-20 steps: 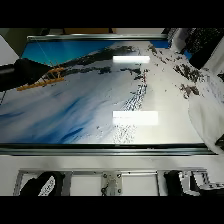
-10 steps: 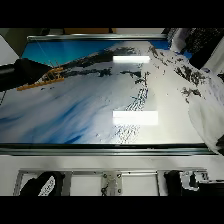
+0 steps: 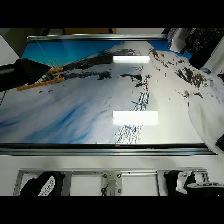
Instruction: Fold the clothes and pants, and hang the long-sleeved shirts on hangers.
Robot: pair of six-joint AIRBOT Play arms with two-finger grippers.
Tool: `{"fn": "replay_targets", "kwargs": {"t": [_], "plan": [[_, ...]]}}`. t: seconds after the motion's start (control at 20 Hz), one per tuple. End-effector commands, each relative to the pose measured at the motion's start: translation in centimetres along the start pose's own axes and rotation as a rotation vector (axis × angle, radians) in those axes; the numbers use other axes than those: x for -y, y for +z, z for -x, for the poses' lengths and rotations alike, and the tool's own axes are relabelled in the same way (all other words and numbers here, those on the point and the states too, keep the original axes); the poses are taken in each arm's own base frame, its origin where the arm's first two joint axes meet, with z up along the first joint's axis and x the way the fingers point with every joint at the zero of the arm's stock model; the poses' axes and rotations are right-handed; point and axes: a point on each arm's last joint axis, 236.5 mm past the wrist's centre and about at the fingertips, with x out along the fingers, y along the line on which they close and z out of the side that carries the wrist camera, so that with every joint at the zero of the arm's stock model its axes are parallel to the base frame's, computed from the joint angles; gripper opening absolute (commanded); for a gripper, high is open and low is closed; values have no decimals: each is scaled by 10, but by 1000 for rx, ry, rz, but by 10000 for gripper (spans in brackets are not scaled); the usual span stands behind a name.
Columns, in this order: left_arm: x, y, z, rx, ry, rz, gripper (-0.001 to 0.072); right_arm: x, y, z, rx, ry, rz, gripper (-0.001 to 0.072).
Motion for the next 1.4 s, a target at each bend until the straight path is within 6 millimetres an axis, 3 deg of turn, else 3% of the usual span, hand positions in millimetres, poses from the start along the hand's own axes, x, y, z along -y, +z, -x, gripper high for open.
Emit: {"fn": "replay_targets", "kwargs": {"t": [0.0, 0.1, 0.15, 0.25, 0.3, 0.45, 0.55, 0.65, 0.75, 0.9, 0.95, 1.0, 1.05, 1.35], "plan": [[0, 0, 0, 0, 1, -1, 14, -99, -34, 3, -111, 351, -146, 515], [1, -3, -1, -10, -2, -46, 14, -170, -77, 22, -251, 618, -158, 515], [4, -8, -3, -28, -4, -72, 14, -208, -102, 42, -348, 771, -177, 515], [10, -22, -11, -79, 6, -126, 14, -273, -154, 103, -575, 1075, -186, 515], [12, -31, -17, -109, 15, -161, 14, -296, -181, 137, -711, 1187, -182, 515], [31, -69, -47, -229, -26, -230, 14, -338, -260, 236, -1096, 1386, -103, 515], [46, -97, -75, -297, -80, -249, 13, -362, -289, 297, -1226, 1516, -67, 515], [55, -113, -97, -328, -108, -254, 13, -381, -302, 341, -1287, 1618, -57, 514], [61, -124, -113, -353, -126, -258, 14, -394, -307, 366, -1324, 1682, -62, 514], [63, -137, -126, -390, -135, -256, 14, -401, -311, 384, -1360, 1726, -67, 506], [61, -139, -128, -402, -133, -253, 13, -401, -313, 385, -1367, 1725, -67, 338], [59, -142, -130, -412, -130, -250, 14, -401, -314, 385, -1368, 1723, -66, 94], [58, -143, -132, -416, -128, -248, 13, -401, -315, 384, -1365, 1722, -64, 19], [57, -143, -133, -418, -127, -246, 14, -401, -315, 384, -1367, 1722, -65, 19]]}}
